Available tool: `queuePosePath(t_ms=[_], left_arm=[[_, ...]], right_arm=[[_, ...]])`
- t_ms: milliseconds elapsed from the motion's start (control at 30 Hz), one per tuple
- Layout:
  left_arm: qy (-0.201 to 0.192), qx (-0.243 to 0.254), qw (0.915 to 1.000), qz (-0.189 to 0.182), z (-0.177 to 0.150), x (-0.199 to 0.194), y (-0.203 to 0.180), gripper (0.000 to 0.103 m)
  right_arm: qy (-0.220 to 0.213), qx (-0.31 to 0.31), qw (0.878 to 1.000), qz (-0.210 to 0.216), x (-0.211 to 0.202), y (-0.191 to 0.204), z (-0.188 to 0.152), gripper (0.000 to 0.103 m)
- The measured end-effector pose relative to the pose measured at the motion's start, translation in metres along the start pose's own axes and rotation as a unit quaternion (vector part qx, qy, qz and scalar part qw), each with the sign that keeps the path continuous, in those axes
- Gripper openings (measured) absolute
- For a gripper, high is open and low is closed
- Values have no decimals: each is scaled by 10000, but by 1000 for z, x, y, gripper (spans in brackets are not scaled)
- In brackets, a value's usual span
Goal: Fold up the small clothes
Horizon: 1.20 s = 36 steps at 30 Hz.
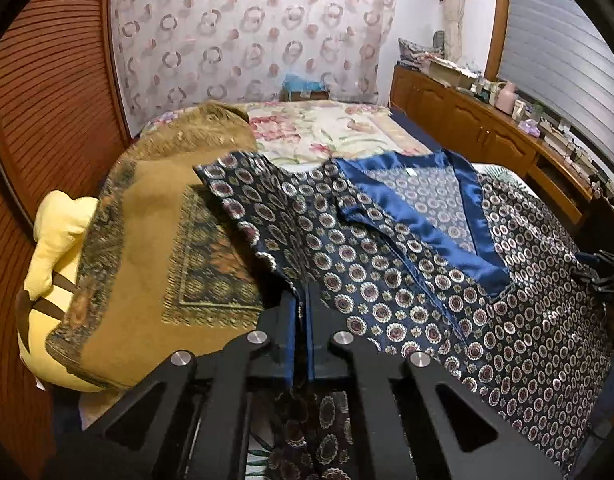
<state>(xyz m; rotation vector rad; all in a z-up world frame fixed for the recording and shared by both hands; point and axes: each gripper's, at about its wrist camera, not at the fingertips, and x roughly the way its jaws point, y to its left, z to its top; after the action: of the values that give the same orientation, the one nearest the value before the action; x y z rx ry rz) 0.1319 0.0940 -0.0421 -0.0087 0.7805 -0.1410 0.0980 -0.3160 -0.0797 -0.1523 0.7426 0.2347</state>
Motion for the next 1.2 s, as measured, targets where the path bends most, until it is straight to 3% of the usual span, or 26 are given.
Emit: queuePosePath(t_ms=[233,500,533,600,733,800,933,1200], left_arm=[[-252,-267,9986,379,8,-14,31,3],[-421,-452,9975,353,5,-23,46,4],[-456,-463,9973,356,4,-27,45,7],[-582,-437,9965,414,1,-34,42,29],[-974,-409,9939,329,-4,-55,34,54],[-1161,-314,9923,290,-6,-65,26,80],[-1312,-214,9906,331,-9,-76,12,83],[-1307,-201,9912,-108,-26,-81,-15,84]], right_arm=[[51,-33,10000,50,24,0,21,86],[78,-6,10000,17,32,3,27,89],[78,-8,10000,17,32,3,27,89],[78,-8,10000,16,33,2,28,89],[77,-10,10000,19,33,2,28,90],[77,-11,10000,18,33,2,28,90],[77,-13,10000,20,33,2,28,90],[76,-17,10000,21,33,2,28,90]])
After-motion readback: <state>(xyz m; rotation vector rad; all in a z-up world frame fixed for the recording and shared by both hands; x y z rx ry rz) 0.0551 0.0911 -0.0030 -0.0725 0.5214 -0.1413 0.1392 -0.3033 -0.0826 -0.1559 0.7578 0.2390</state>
